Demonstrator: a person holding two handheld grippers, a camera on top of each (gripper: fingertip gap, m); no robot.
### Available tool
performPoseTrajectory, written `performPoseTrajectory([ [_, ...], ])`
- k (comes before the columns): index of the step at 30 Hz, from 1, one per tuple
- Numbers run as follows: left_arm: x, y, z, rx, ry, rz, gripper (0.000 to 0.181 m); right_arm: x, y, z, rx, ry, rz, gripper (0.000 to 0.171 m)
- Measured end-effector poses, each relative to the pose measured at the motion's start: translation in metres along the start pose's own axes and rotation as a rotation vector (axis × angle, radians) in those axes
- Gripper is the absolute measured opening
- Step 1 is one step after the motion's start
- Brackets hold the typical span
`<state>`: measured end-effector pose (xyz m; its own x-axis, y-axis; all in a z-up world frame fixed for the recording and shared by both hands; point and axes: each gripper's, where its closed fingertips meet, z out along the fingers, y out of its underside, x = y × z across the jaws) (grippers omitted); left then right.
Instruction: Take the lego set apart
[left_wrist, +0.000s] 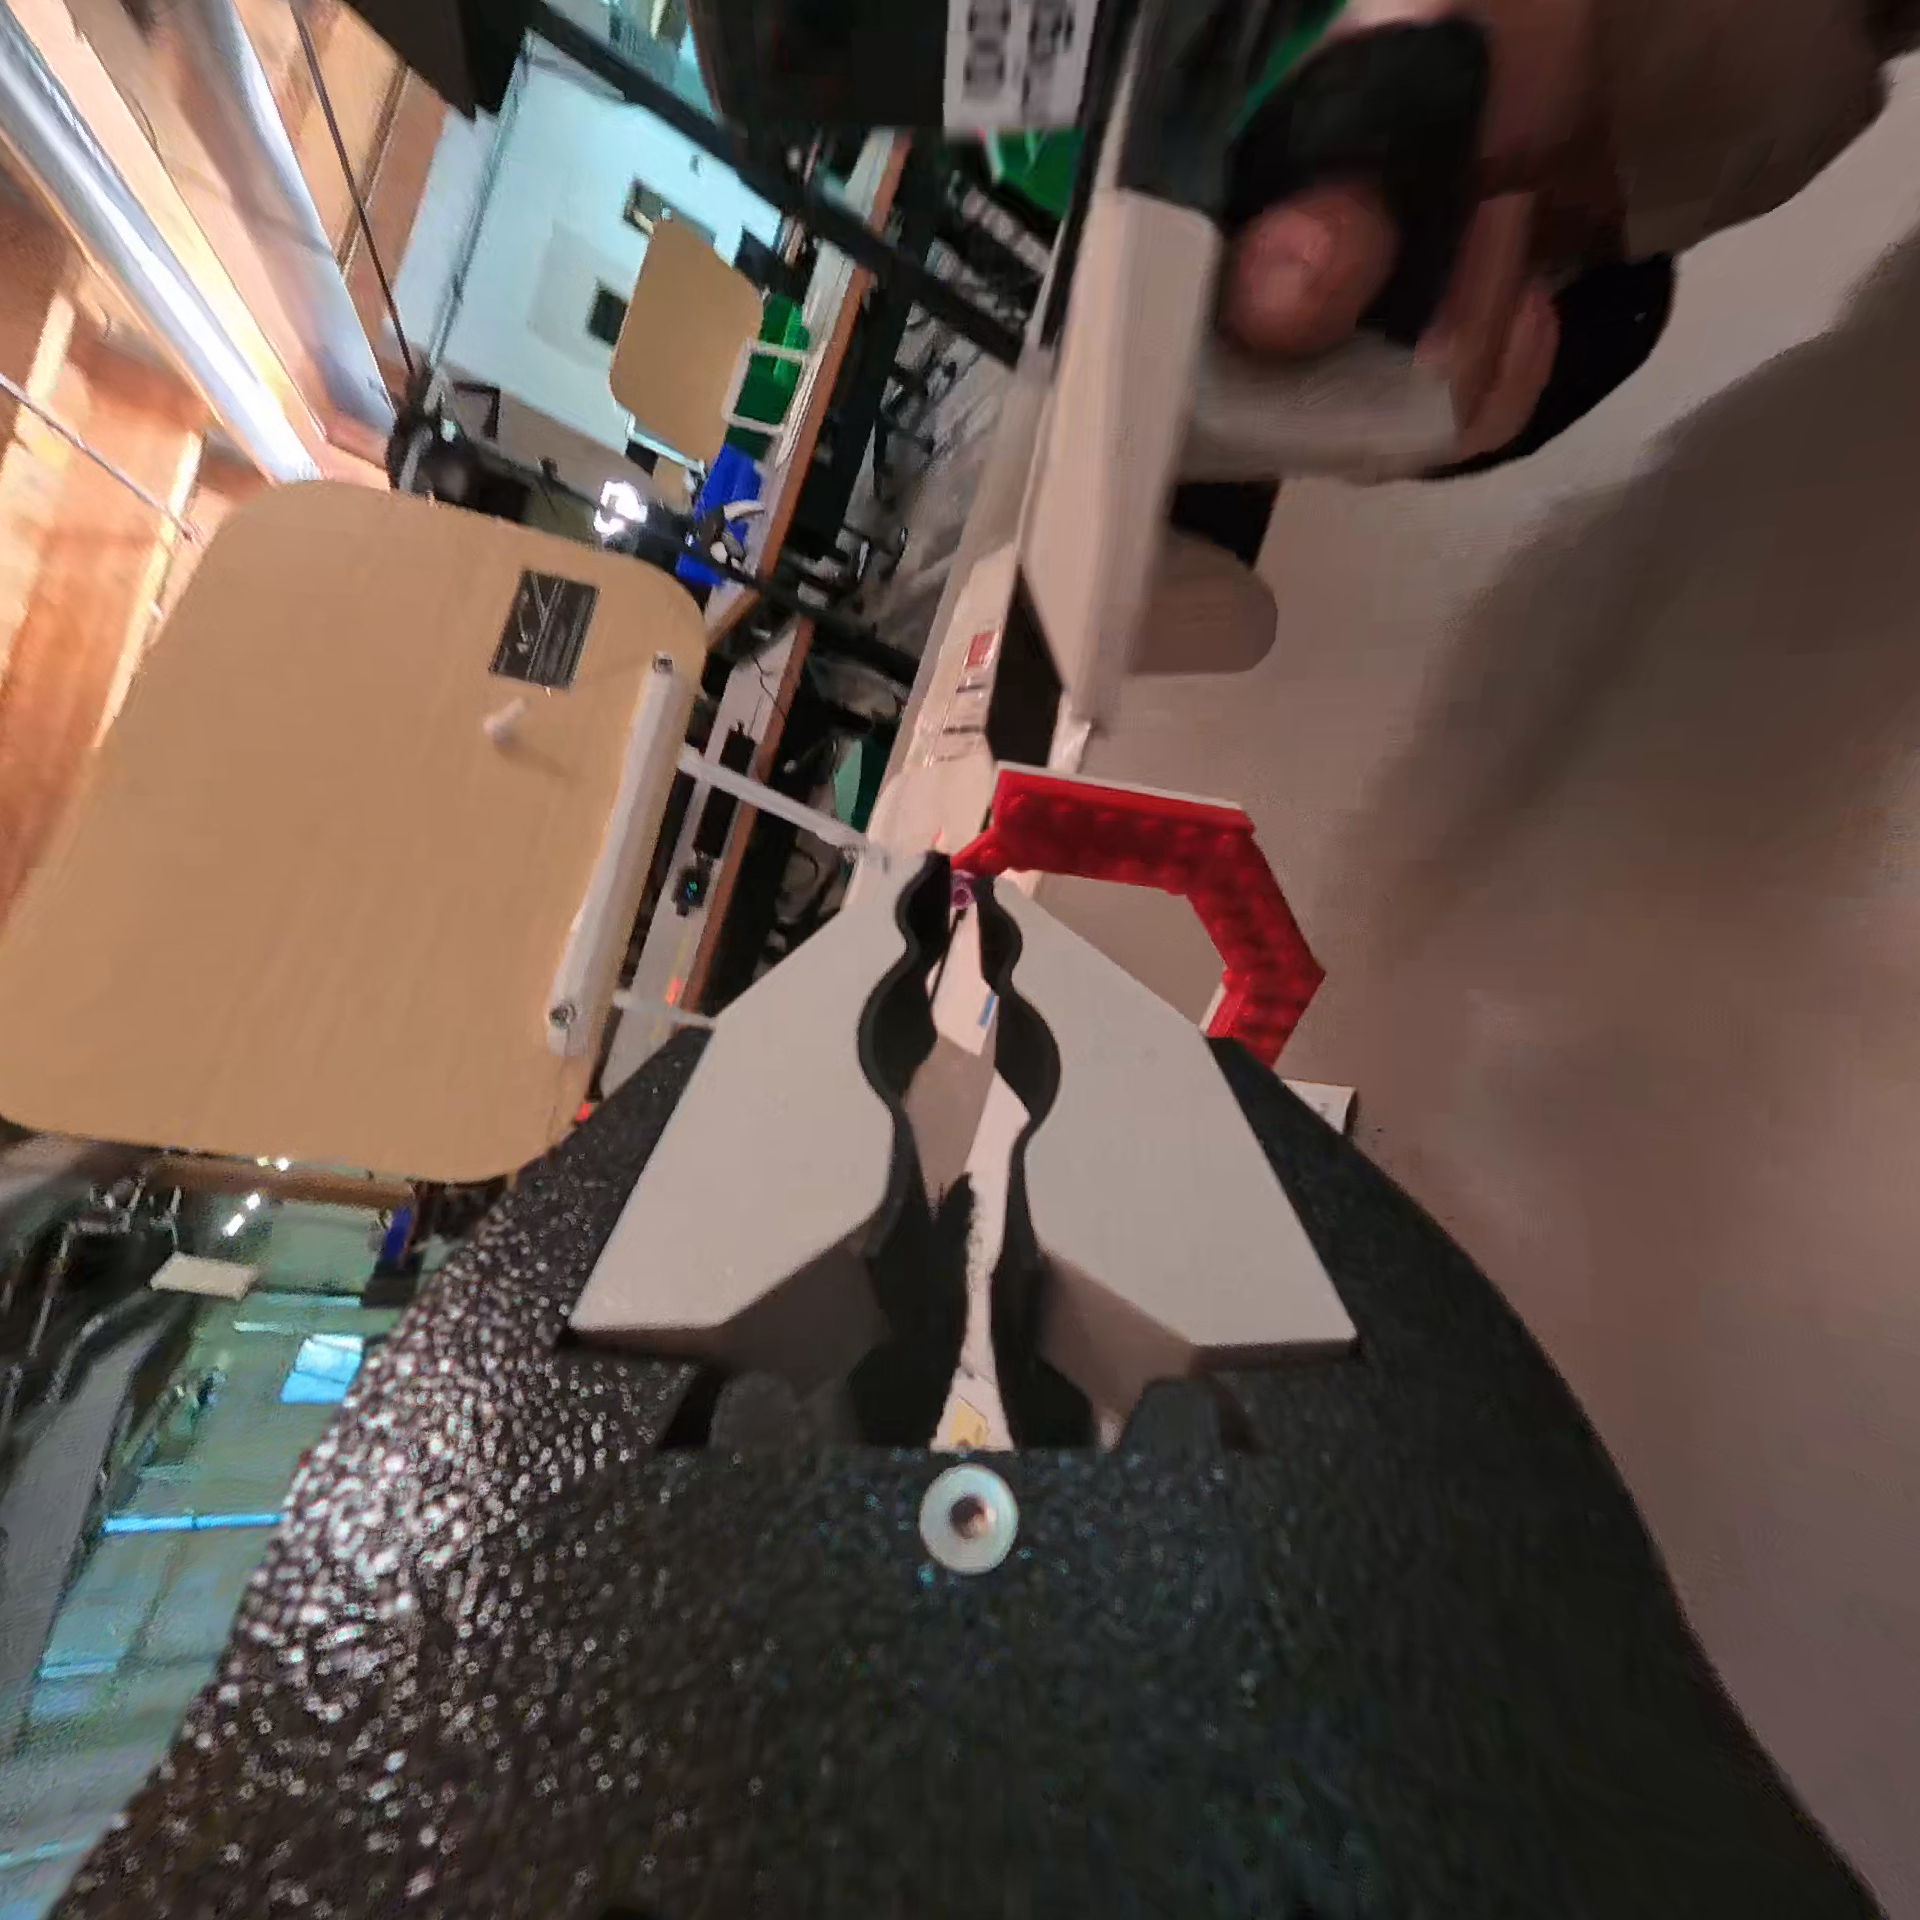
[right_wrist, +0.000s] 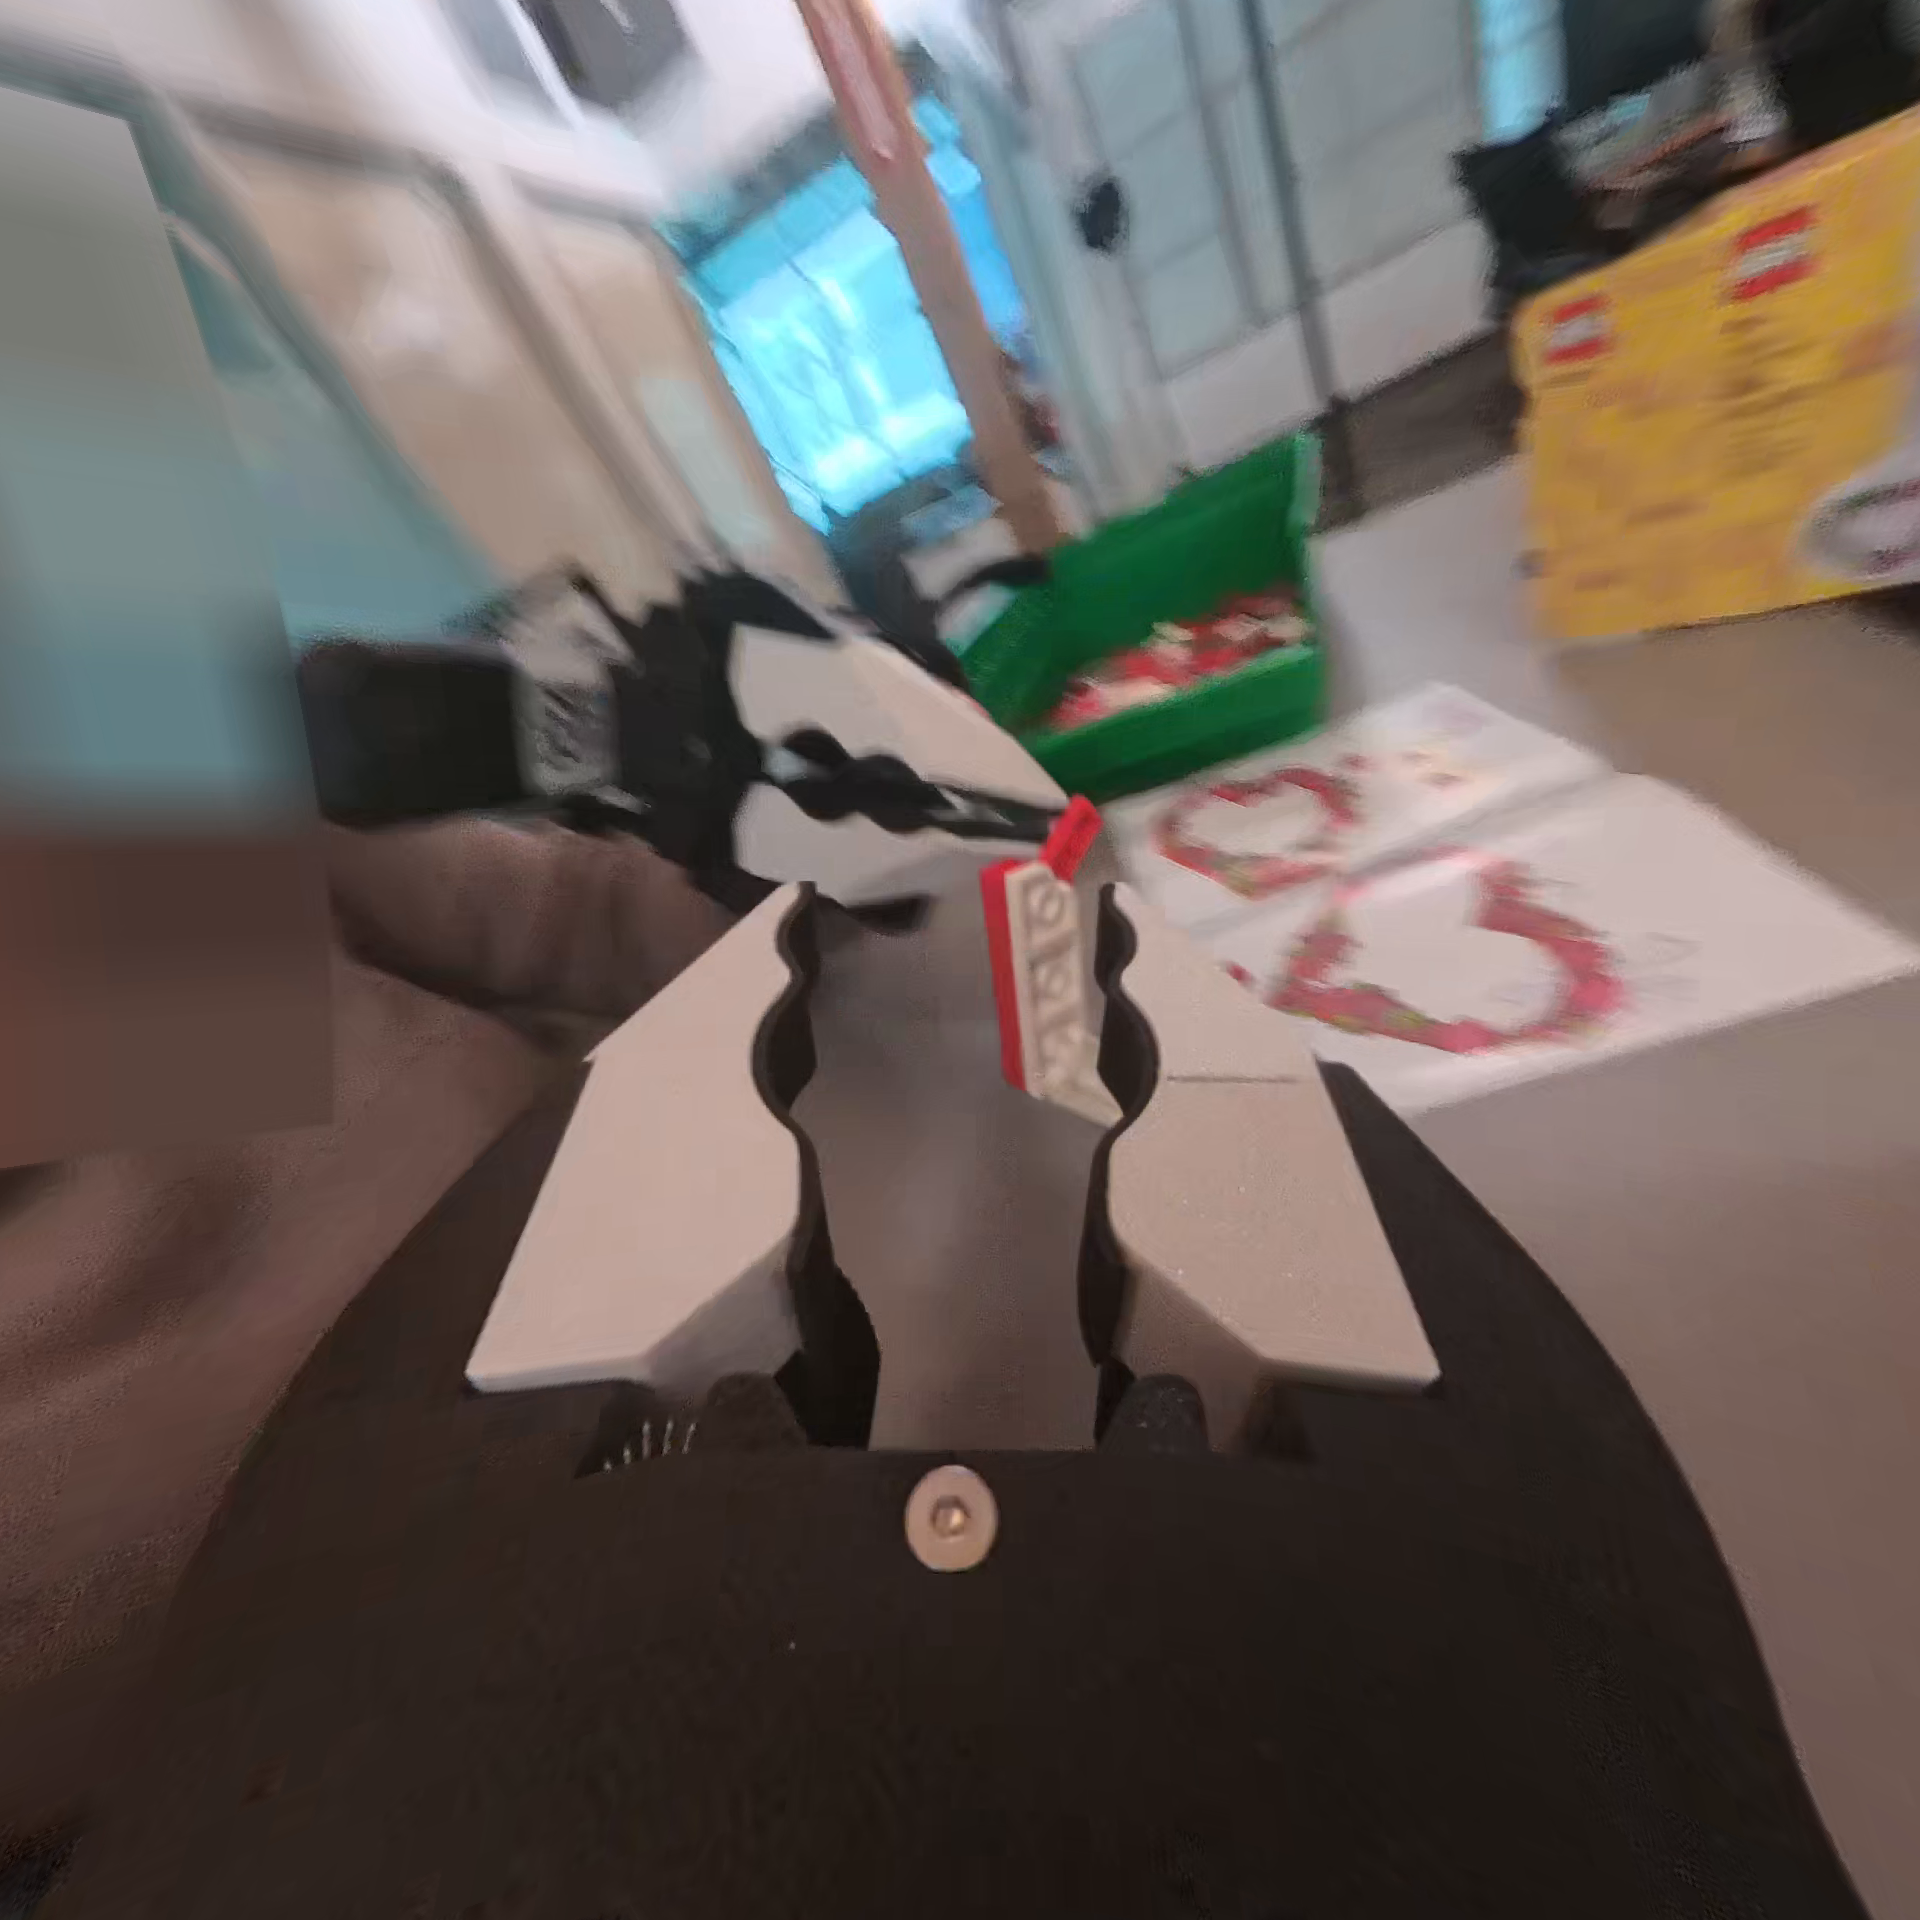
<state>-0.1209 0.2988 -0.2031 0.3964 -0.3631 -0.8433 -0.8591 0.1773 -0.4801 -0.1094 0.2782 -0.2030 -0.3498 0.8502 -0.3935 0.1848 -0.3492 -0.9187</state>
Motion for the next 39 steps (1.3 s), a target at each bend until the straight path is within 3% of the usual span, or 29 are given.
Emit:
performPoseTrajectory([
  [1,0.000,0.003,0.001,-0.005,0.000,-0.019,0.003,0.006,0.007,0.003,-0.066,0.090,-0.071,0.049],
  [4,0.001,0.006,0.003,-0.006,0.018,-0.075,0.003,0.017,0.010,0.011,-0.115,0.250,-0.165,0.040],
  [7,0.000,0.007,0.004,-0.009,0.010,-0.080,0.002,0.030,0.013,0.014,-0.157,0.390,-0.250,0.015],
  [11,-0.008,0.013,0.001,-0.015,-0.039,-0.060,0.000,0.057,-0.003,-0.011,-0.086,0.638,-0.255,0.011],
  [13,-0.023,0.022,-0.003,-0.047,-0.076,-0.071,0.000,0.059,-0.007,-0.022,-0.034,0.631,-0.206,0.010],
  [16,-0.069,0.066,-0.021,-0.243,-0.184,-0.120,0.000,0.054,-0.011,-0.025,0.009,0.568,-0.161,0.010],
  [19,-0.103,0.141,-0.055,-0.504,-0.207,-0.356,0.000,0.050,-0.013,-0.025,0.057,0.496,-0.096,0.010],
  [21,-0.105,0.159,-0.067,-0.439,-0.120,-0.621,0.001,0.049,-0.012,-0.023,0.054,0.490,-0.097,0.010],
  [24,-0.102,0.107,-0.068,-0.079,0.121,-0.954,0.005,0.041,-0.020,-0.016,0.080,0.492,-0.161,0.010],
  [27,-0.094,0.035,-0.068,0.189,0.293,-1.036,0.011,0.018,-0.038,-0.006,0.087,0.563,-0.401,0.009],
  [32,-0.057,-0.050,-0.070,0.355,0.529,-1.042,0.027,-0.048,-0.077,0.007,0.078,0.704,-0.904,0.010],
  [39,-0.058,-0.097,-0.108,0.620,0.782,-1.122,0.021,-0.102,-0.088,0.018,-0.023,0.776,-1.346,0.010],
])
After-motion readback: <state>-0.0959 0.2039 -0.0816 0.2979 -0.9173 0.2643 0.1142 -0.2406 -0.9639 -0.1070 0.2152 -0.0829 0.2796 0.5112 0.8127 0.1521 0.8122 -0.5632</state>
